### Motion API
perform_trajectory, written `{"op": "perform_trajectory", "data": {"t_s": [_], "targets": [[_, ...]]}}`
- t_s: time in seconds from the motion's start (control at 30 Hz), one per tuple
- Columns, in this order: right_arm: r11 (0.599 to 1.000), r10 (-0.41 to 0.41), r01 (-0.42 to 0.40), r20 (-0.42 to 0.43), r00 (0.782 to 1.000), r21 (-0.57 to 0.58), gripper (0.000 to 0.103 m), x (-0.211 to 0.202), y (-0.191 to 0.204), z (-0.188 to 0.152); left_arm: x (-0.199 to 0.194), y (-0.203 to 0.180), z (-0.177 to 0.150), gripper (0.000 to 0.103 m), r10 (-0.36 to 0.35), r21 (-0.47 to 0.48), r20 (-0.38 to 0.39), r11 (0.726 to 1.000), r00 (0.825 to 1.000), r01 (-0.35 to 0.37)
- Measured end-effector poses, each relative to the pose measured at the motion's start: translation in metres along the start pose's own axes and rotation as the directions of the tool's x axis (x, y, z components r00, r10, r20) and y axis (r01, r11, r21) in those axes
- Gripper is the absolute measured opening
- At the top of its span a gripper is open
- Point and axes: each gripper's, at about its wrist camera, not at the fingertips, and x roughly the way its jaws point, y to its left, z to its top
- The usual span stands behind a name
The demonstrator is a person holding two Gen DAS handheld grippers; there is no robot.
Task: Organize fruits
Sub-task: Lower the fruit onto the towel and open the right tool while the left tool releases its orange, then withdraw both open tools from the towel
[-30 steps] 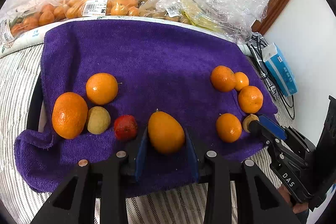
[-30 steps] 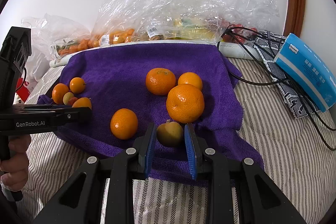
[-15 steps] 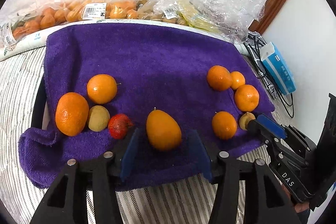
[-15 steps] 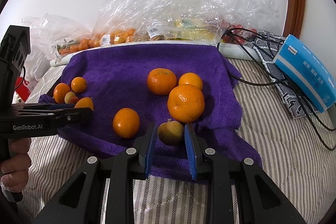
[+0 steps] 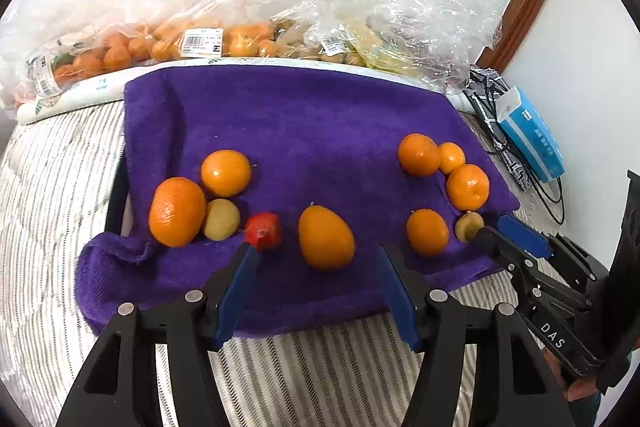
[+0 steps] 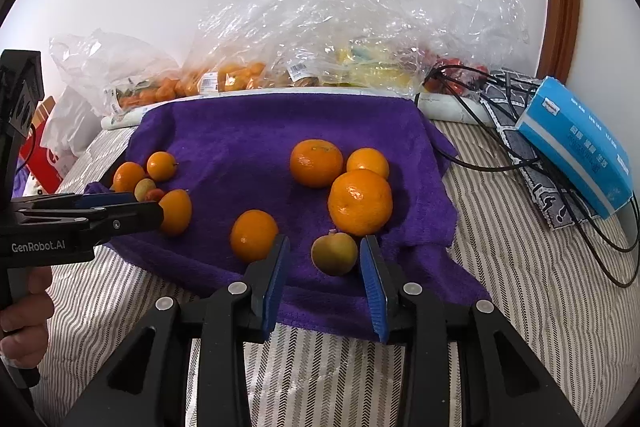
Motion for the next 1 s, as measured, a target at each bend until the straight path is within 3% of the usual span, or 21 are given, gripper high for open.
{"op": "perform_trajectory", "data": {"t_s": [0.47,1.0], "targets": [[0.999,-0.021,0.021,-0.007,1.0,-0.028,0.041,0.003,0.014,0.002,-0.014,0.013,-0.005,0.06,0.139,0.026,0.086,0.99,0.987,-0.142],[0.998,-0.054,0.054,0.006,0.999,-0.009,0.045,-0.01,0.018,0.014,-0.034,0.018,-0.007,0.06,0.173,-0.005,0.118,0.985,0.978,-0.174]]}}
